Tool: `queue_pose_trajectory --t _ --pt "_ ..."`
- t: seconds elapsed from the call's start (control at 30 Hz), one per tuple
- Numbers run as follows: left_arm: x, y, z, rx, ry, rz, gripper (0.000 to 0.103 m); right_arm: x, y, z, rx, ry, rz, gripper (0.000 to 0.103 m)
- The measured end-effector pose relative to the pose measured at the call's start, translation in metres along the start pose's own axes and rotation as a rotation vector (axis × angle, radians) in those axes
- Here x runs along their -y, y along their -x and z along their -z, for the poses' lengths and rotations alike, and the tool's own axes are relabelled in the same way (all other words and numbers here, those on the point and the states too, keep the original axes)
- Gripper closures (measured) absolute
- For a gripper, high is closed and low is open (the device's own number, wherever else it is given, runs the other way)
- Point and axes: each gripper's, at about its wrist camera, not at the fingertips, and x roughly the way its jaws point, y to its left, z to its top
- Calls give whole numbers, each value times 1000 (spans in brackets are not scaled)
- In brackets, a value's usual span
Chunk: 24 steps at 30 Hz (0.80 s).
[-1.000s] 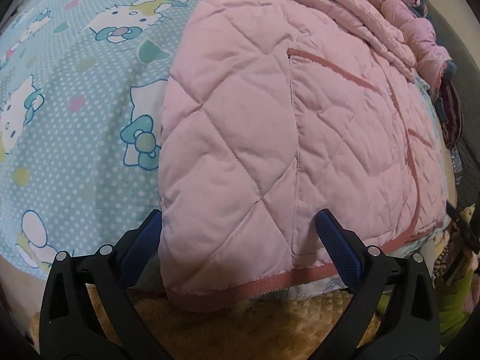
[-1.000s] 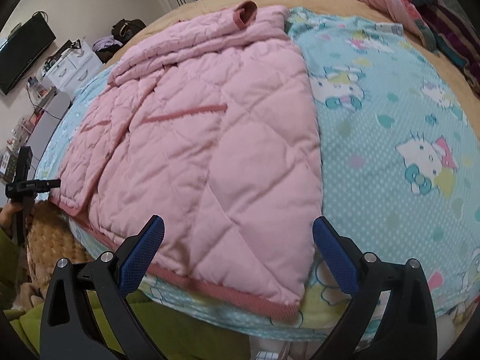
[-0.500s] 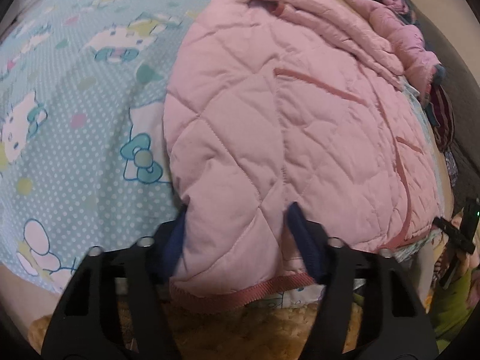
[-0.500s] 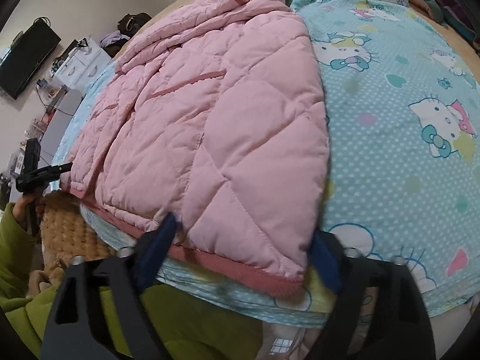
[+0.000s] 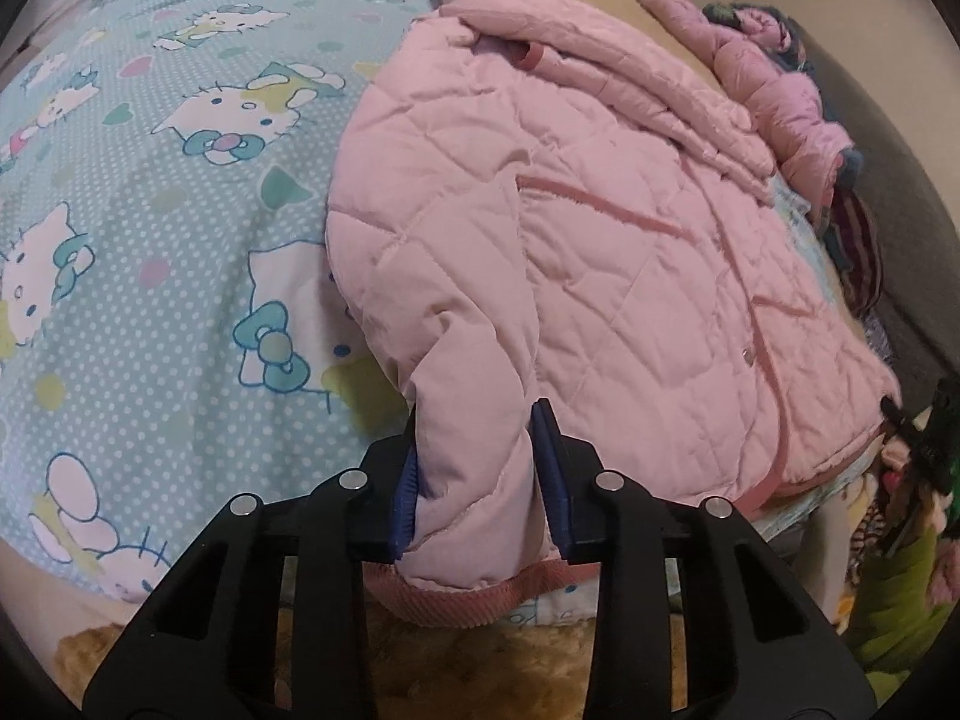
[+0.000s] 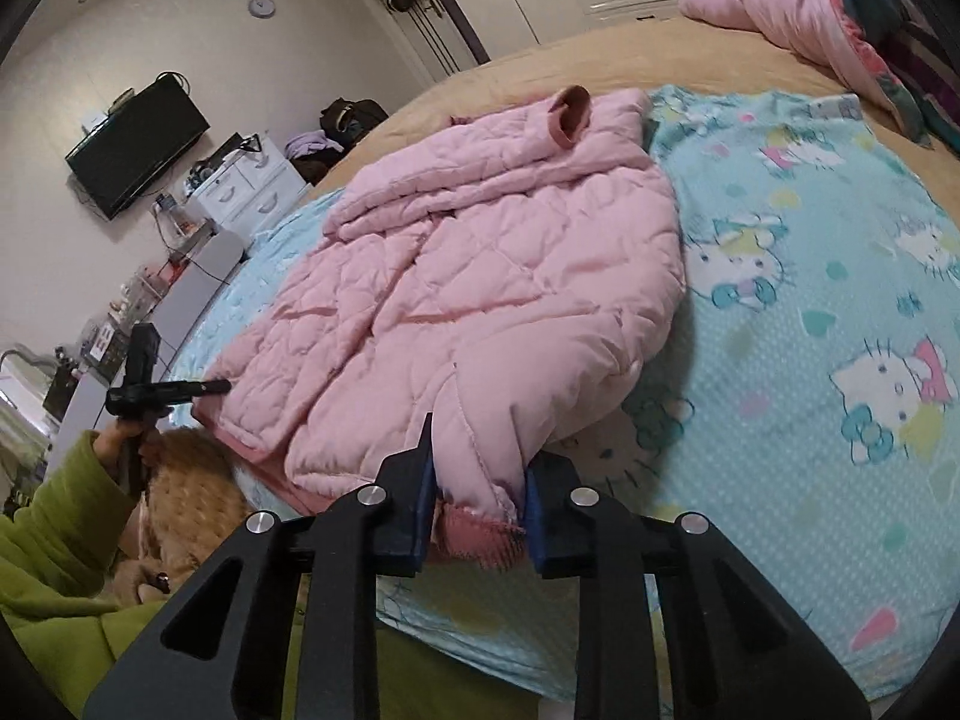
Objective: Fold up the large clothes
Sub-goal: 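Close both tools on the ribbed hem, then lift the hem with both tools and fold it toward the collar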
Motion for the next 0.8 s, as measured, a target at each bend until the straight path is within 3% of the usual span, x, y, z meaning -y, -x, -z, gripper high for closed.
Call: queue_pose_trajectory --t 0.07,0.23,0.3,0.37,0.47,0.5,0.53,0.57,0.6,0.7,0.8 --pt "2 -3 3 -21 -11 -14 72 2 -1 3 -19 0 4 80" --pt "6 -11 7 -72 -28 -43 59 16 -15 20 -91 -51 10 66" --pt "9 -16 9 -109 -49 -65 45 19 -23 29 -125 -67 20 59" --pt "11 -22 10 -144 -50 -76 41 23 -32 37 -153 -88 32 50" --pt "12 -22 14 -139 -51 -80 42 21 -34 41 -152 -85 37 49" --pt "13 -21 15 -125 -56 -87 49 20 -34 40 -151 -79 35 49" --pt "14 -19 16 -109 -62 -97 55 18 -33 39 -145 -71 38 57" --pt "14 -18 16 -97 -65 -99 65 17 -29 36 -126 -58 37 71" --pt "15 -14 17 -79 -72 -95 74 15 -25 33 -105 -48 23 76" --pt "16 -1 14 -15 -78 -62 86 5 -11 22 -27 -5 0 82" --pt "17 14 6 56 -55 -17 88 -6 1 7 53 37 -18 84"
